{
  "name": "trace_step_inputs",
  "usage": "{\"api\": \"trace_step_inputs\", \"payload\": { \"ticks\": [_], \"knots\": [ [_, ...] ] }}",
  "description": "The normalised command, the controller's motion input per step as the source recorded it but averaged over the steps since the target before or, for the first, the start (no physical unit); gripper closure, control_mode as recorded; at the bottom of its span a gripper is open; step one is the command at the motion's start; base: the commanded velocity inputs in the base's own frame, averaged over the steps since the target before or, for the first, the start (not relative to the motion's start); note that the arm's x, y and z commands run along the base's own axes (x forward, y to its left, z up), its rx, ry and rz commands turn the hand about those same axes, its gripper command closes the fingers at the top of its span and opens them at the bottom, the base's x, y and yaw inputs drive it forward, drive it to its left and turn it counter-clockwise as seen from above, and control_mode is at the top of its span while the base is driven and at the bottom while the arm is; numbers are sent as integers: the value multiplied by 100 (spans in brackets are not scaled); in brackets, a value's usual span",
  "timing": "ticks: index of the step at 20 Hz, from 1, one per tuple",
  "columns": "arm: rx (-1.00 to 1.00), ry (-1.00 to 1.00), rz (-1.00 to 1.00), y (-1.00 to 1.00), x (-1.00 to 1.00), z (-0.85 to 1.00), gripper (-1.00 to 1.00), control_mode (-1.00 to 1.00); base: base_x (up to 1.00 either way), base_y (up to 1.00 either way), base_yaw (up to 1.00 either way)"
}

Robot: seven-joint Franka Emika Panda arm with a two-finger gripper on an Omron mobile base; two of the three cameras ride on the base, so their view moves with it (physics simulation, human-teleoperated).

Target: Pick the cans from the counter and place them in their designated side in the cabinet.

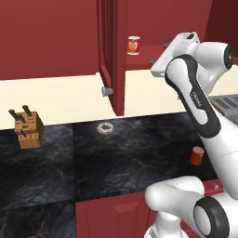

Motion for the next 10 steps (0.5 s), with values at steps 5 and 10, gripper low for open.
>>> {"api": "trace_step_inputs", "payload": {
  "ticks": [5, 10],
  "knots": [
    [-3, 1, -7, -17, -51, -17, -100, -100, 0, 0, 0],
    [2, -2, -7, -4, -42, -6, -100, -100, 0, 0, 0]
  ]
}}
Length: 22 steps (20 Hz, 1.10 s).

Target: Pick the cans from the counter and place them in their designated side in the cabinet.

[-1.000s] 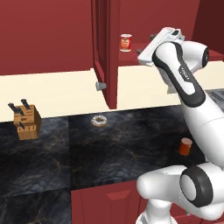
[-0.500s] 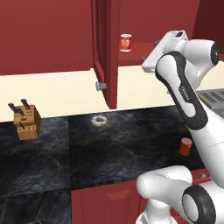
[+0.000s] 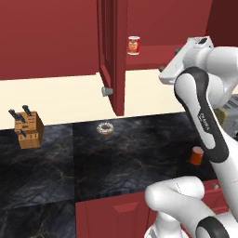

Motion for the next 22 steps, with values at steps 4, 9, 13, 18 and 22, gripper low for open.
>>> {"api": "trace_step_inputs", "payload": {
  "ticks": [4, 9, 13, 18, 22],
  "knots": [
    [-1, 10, -25, -14, -29, -8, -100, -100, 0, 0, 0],
    [-3, 21, -29, -23, -15, -22, -100, -100, 0, 0, 0],
    [-1, 16, -27, -32, -24, -22, -100, -100, 0, 0, 0],
    [1, 13, -21, -36, -17, -15, -100, -100, 0, 0, 0],
    [6, 1, -1, -17, -5, -15, -100, -100, 0, 0, 0]
  ]
}}
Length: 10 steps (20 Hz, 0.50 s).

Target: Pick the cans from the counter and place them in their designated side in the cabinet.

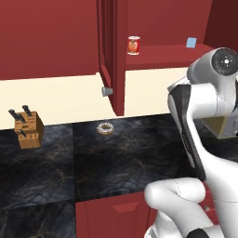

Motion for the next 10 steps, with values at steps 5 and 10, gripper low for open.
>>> {"api": "trace_step_inputs", "payload": {
  "ticks": [5, 10],
  "knots": [
    [11, 0, -2, -38, -21, -29, -100, -100, 0, 0, 0],
    [7, 3, -9, -33, -24, -28, -100, -100, 0, 0, 0]
  ]
}}
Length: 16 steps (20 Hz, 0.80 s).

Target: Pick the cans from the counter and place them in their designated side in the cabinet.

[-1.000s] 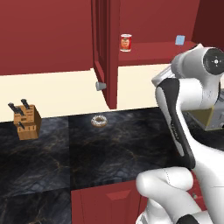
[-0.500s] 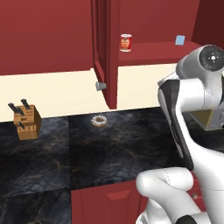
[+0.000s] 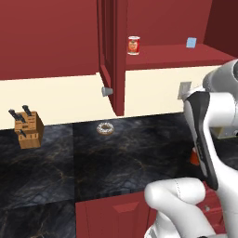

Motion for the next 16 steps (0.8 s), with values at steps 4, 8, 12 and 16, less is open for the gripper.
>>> {"api": "trace_step_inputs", "payload": {
  "ticks": [4, 8, 12, 16],
  "knots": [
    [11, 6, -9, -35, -21, -23, -100, -100, 0, 0, 0],
    [11, 7, -8, -35, -22, -28, -100, -100, 0, 0, 0],
    [8, 7, -7, -31, -22, -27, -100, -100, 0, 0, 0],
    [5, 5, -7, -21, -19, -26, -100, -100, 0, 0, 0]
  ]
}}
